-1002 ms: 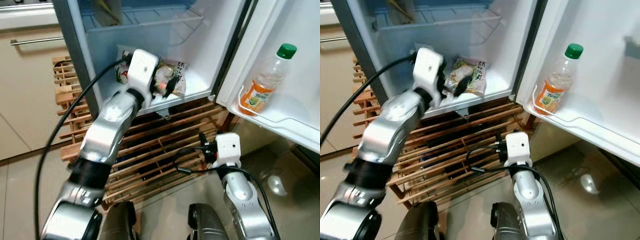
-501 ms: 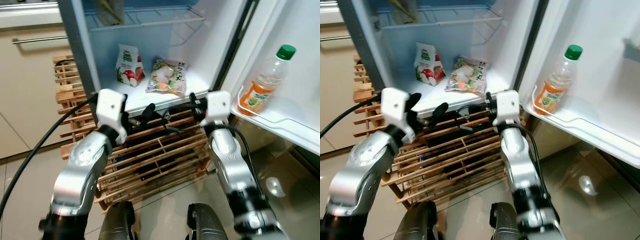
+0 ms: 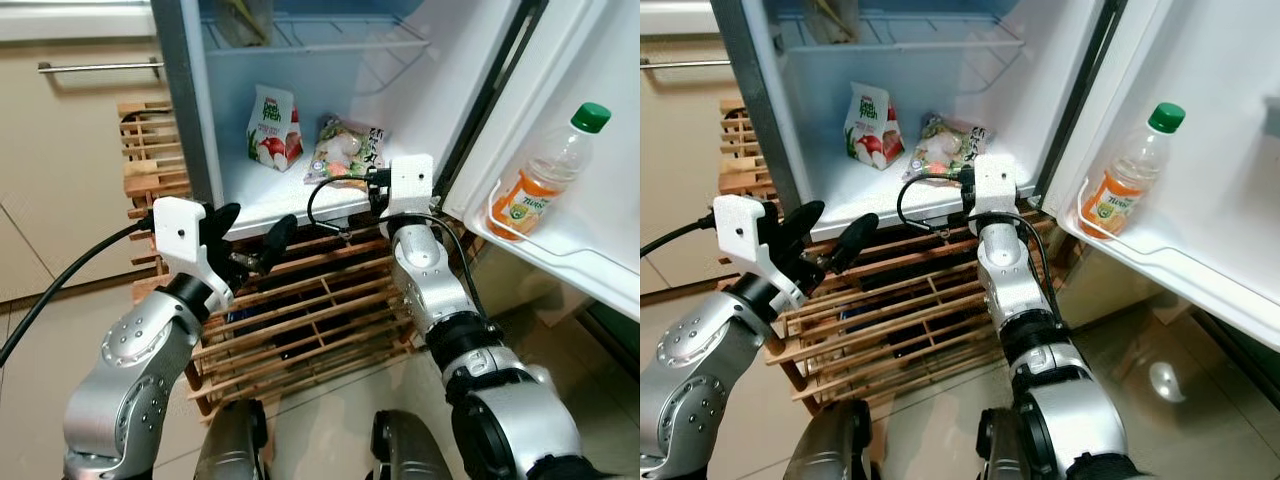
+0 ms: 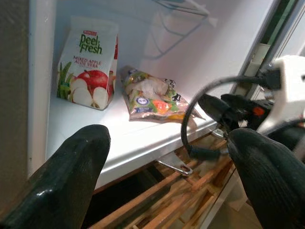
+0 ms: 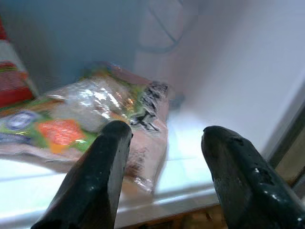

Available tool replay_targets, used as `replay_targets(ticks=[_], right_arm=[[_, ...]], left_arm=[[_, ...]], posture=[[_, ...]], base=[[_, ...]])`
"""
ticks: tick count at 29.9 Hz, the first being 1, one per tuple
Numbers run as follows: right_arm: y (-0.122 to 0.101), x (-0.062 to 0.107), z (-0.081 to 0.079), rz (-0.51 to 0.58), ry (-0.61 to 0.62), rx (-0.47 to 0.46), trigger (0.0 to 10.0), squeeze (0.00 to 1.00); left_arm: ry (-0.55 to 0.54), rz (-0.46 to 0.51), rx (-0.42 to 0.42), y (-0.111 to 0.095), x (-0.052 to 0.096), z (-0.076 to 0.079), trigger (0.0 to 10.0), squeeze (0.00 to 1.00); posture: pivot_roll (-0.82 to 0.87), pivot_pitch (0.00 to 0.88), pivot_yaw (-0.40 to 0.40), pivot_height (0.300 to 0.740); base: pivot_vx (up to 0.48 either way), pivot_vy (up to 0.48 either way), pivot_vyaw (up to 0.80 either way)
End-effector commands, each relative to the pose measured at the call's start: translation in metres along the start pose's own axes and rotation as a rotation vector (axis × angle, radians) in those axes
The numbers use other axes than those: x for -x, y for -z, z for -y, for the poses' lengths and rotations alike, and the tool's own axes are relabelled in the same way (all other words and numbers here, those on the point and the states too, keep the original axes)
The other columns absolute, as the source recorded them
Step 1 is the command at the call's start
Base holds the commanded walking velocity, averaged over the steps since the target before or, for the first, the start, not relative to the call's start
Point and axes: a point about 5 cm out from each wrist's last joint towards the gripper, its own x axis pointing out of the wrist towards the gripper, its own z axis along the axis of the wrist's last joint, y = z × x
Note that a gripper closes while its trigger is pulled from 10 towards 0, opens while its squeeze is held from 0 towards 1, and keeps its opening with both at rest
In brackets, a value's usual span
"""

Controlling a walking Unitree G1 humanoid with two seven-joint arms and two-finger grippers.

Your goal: Restocking fridge

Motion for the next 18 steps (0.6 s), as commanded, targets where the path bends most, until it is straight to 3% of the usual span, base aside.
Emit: replay_targets(ticks=[1, 9, 14, 18], right_arm=[[0.000, -0.005, 0.012, -0.031, 0.050, -0.036, 10.0, 0.35], [-0.008, -0.015, 0.008, -0.096, 0.019, -0.208, 10.0, 0.35], [-0.012, -0.015, -0.015, -0.134, -0.061, -0.351, 10.0, 0.35], [-0.019, -0.014, -0.033, -0.123, -0.141, -0.395, 10.0, 0.35]], left_arm=[[0.018, -0.006, 0.019, 0.001, -0.001, 0.006, 10.0, 0.00], [0.016, -0.001, 0.025, -0.001, -0.004, 0.010, 10.0, 0.00], [-0.005, 0.007, 0.031, 0.000, -0.004, 0.009, 10.0, 0.00], [-0.008, 0.012, 0.034, -0.001, -0.005, 0.011, 10.0, 0.00]], posture=[[0.06, 0.000, -0.085, 0.625], [0.08, 0.000, -0.102, 0.625], [0.09, 0.000, -0.123, 0.625], [0.09, 0.000, -0.133, 0.625]], base=[[0.000, 0.000, 0.00], [0.000, 0.000, 0.00], [0.000, 0.000, 0.00], [0.000, 0.000, 0.00]])
